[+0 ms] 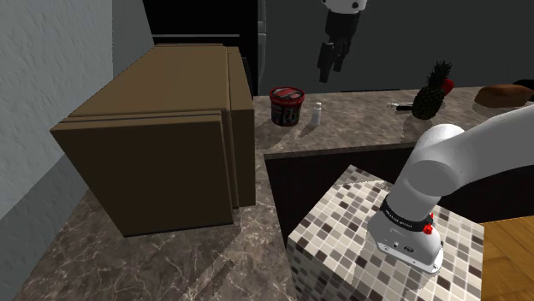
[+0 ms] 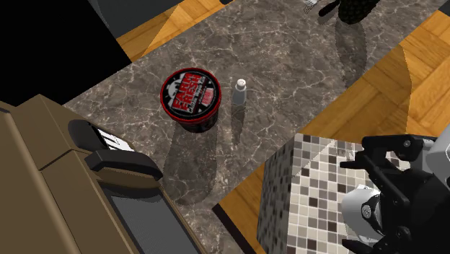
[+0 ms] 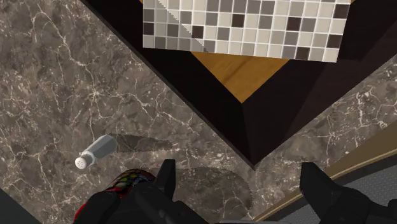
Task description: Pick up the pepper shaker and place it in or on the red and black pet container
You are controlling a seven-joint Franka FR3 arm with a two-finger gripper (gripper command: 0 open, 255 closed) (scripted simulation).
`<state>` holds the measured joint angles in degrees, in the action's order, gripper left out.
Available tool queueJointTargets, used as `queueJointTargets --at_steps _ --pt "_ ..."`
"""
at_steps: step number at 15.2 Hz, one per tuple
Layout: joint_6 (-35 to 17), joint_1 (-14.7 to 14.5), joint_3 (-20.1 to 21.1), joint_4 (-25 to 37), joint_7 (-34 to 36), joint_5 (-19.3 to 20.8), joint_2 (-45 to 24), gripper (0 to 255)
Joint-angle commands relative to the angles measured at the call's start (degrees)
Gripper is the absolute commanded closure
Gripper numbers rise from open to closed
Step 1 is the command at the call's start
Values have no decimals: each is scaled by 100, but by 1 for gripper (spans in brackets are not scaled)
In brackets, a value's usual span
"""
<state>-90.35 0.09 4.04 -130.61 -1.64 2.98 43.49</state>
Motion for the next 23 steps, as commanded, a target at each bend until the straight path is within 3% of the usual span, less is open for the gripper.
queueJointTargets --at_steps 1,13,23 --pt "0 0 0 0 0 0 0 0" --pt "-1387 495 -1124 89 -712 216 -1585 0" --pt "-2246 790 -1965 834 -1456 -142 -3374 0"
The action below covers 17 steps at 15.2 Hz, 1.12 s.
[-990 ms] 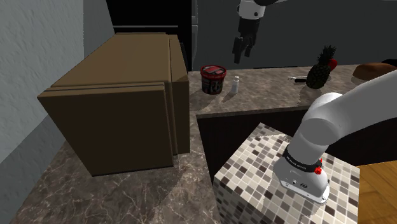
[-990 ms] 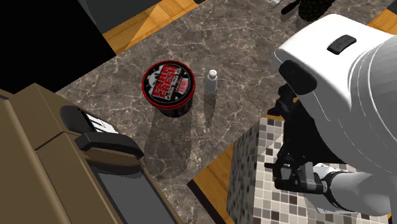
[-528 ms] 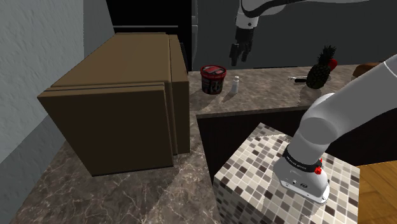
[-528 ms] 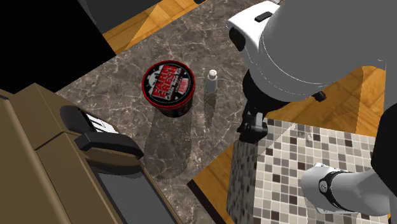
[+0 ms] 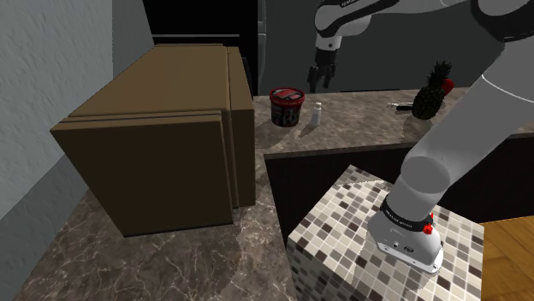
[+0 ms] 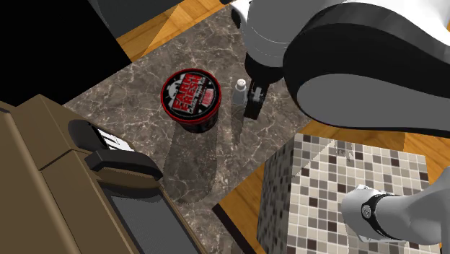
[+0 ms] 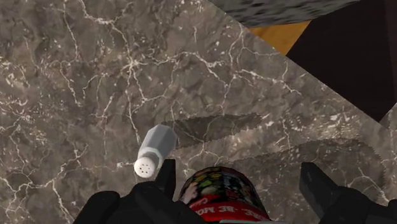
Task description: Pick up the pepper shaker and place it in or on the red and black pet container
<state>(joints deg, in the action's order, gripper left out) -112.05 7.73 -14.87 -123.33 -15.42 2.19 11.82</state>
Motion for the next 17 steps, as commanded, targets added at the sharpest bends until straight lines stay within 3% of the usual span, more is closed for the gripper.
queueJointTargets --at_steps 1,10,17 --pt "-137 57 -146 214 -166 -136 -404 0" --pt "-404 509 -563 1455 -978 -1014 -2280 0" --pt "-893 518 -520 1148 -1050 -1123 -2478 0"
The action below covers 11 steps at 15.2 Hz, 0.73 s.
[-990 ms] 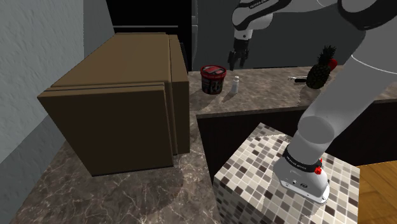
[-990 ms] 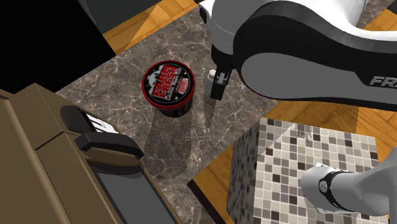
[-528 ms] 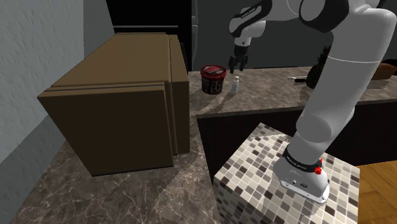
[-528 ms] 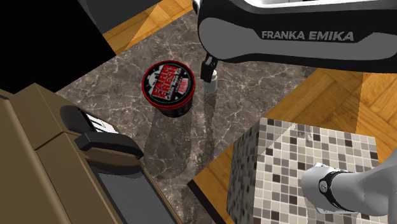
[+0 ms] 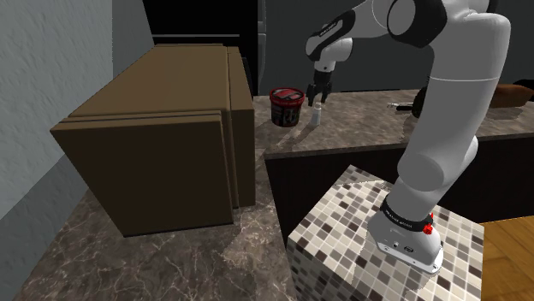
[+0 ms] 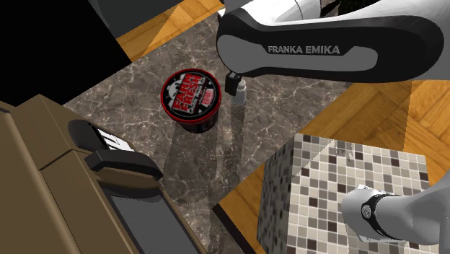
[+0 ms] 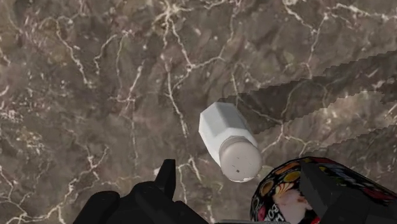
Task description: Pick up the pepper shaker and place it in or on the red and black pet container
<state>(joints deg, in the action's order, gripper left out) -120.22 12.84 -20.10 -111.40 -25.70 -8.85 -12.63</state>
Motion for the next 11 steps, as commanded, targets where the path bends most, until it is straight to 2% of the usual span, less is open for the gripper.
queueJointTargets --at_steps 1,9,10,11 --pt "-116 8 6 -67 -29 -30 -52 0" --pt "-115 8 6 -67 -29 -29 -51 0" --pt "-115 8 6 -67 -29 -29 -51 255" --pt "-115 8 6 -67 -29 -29 -51 255"
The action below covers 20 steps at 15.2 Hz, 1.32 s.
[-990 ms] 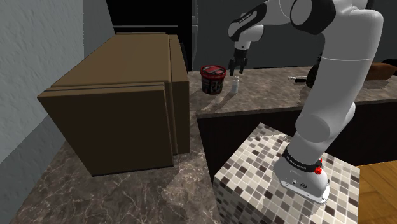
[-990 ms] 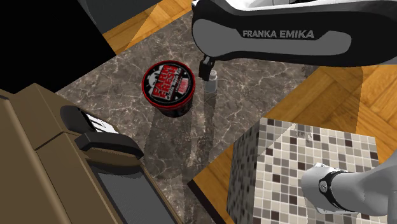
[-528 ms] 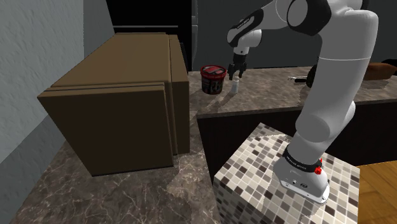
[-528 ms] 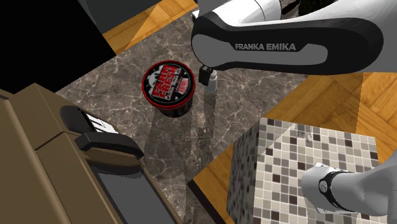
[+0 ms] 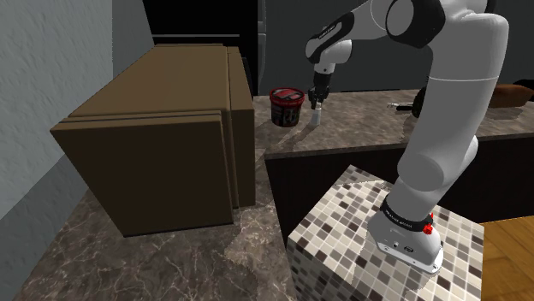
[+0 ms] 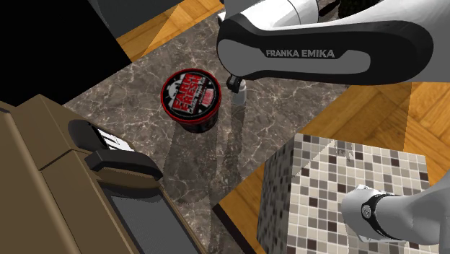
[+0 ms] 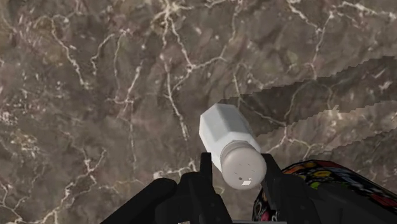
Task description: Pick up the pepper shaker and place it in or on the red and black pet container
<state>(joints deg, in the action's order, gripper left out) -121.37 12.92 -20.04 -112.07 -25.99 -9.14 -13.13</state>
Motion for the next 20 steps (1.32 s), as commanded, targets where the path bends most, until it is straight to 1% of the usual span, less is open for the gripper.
queueJointTargets --at_steps 1,8,20 --pt "0 0 0 -1 0 0 -1 255" --pt "-1 0 0 0 0 -1 -1 255" --pt "823 -32 -45 487 164 195 369 255"
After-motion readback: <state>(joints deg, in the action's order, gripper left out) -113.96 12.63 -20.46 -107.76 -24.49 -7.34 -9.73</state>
